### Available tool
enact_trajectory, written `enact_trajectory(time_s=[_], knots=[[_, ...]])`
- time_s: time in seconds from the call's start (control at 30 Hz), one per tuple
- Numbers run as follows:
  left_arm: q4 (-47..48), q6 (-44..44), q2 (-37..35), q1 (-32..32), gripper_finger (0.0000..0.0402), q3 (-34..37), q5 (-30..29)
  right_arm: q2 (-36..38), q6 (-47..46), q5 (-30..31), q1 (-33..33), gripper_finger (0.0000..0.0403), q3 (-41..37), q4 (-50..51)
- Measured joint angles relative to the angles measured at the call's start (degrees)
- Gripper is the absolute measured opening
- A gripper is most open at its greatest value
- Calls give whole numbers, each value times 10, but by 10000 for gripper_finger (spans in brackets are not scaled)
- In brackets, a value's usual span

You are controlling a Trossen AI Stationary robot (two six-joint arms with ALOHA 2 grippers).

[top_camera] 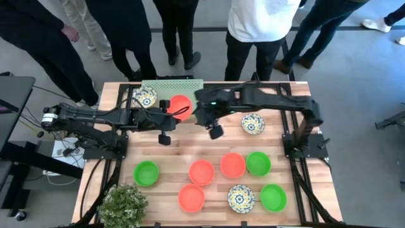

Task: Pick & Place Mini bowls
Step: Put the orange bowl on the shelf

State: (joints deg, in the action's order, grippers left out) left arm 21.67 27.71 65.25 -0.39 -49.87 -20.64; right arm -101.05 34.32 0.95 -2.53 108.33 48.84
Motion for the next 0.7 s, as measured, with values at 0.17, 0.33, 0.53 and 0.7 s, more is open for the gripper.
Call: enact_trajectory(time_s=[0.17, 0.33, 0.53, 0.7], knots=[[0, -10, 0, 24, 12, 0, -7, 77, -76, 21, 20, 188, -4, 74], [1, -32, 0, 70, 9, -20, -7, 149, -149, 20, 29, 167, -97, 101], [48, -46, -1, 120, 10, -65, 59, 256, -161, 20, 37, 136, -305, -11], [75, -69, 2, 158, 11, -72, 99, 348, -191, 24, 36, 130, -412, -61]])
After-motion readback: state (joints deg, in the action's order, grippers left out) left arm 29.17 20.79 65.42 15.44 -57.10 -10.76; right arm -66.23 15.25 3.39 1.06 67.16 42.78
